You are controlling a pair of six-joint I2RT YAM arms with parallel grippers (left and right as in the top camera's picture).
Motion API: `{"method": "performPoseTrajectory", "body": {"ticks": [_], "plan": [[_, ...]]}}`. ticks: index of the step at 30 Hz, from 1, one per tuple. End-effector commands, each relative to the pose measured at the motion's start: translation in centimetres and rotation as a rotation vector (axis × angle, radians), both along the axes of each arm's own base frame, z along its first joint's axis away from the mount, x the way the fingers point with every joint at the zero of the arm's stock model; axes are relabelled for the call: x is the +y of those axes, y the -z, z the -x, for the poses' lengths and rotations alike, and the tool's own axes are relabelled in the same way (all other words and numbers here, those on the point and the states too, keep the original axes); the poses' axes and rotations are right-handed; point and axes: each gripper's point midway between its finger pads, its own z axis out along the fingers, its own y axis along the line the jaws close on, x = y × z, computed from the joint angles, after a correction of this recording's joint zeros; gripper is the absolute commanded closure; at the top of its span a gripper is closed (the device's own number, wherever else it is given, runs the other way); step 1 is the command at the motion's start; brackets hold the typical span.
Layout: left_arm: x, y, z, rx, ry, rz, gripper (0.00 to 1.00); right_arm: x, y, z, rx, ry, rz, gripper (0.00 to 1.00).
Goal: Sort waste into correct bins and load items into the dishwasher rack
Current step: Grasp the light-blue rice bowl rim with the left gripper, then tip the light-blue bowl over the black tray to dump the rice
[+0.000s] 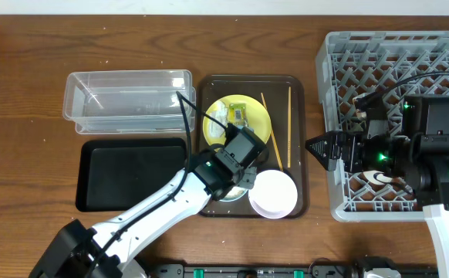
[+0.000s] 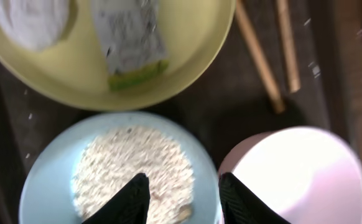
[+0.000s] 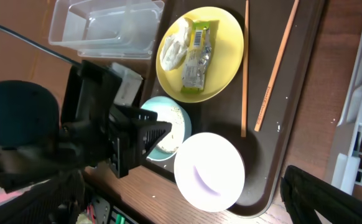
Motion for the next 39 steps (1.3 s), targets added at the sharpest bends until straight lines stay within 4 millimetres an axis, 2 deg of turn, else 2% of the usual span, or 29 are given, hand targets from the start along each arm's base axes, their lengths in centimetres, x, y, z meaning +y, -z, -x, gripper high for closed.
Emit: {"method": "performPoseTrajectory", "body": {"ticks": [1, 8, 12, 18, 21, 23, 26, 28, 31, 34, 39], "plan": [[-0.5, 0.3, -0.4, -0.002, -0.017, -0.005, 0.60, 0.3, 0.2, 0.1, -0.007, -0.023, 0.008, 0.01], [-1.0, 3.8, -0.7, 0.041, -0.015, -0.056, 0.60, 0.3, 0.2, 0.2, -0.005, -0.023, 0.007, 0.01], [-0.8, 4.5, -0.5, 0.058, -0.013, -0.075, 0.62, 0.3, 0.2, 0.2, -0.003, -0.023, 0.007, 0.01], [1.4, 5.1, 0.2, 0.087, -0.066, -0.164, 0.72, 0.3, 0.3, 0.3, 0.002, -0.023, 0.008, 0.01], [1.4, 5.1, 0.4, 0.089, -0.062, -0.167, 0.80, 0.2, 0.3, 0.3, 0.000, -0.023, 0.008, 0.01], [1.2, 5.1, 0.5, 0.087, -0.056, -0.167, 0.81, 0.3, 0.3, 0.2, 0.000, -0.022, 0.008, 0.01], [1.2, 5.1, 0.5, 0.086, -0.054, -0.166, 0.94, 0.2, 0.3, 0.3, 0.001, -0.022, 0.008, 0.01], [1.2, 5.1, 0.5, 0.085, -0.051, -0.166, 0.94, 0.2, 0.3, 0.3, 0.001, -0.022, 0.008, 0.01], [1.2, 4.7, 0.6, 0.083, -0.051, -0.163, 0.94, 0.2, 0.3, 0.3, 0.001, -0.022, 0.008, 0.01], [1.2, 3.5, 0.6, 0.068, -0.051, -0.140, 0.94, 0.2, 0.3, 0.3, 0.002, -0.022, 0.008, 0.01], [1.5, -1.1, 0.8, 0.006, -0.055, -0.070, 0.94, 0.2, 0.3, 0.3, 0.001, -0.022, 0.008, 0.01]]}}
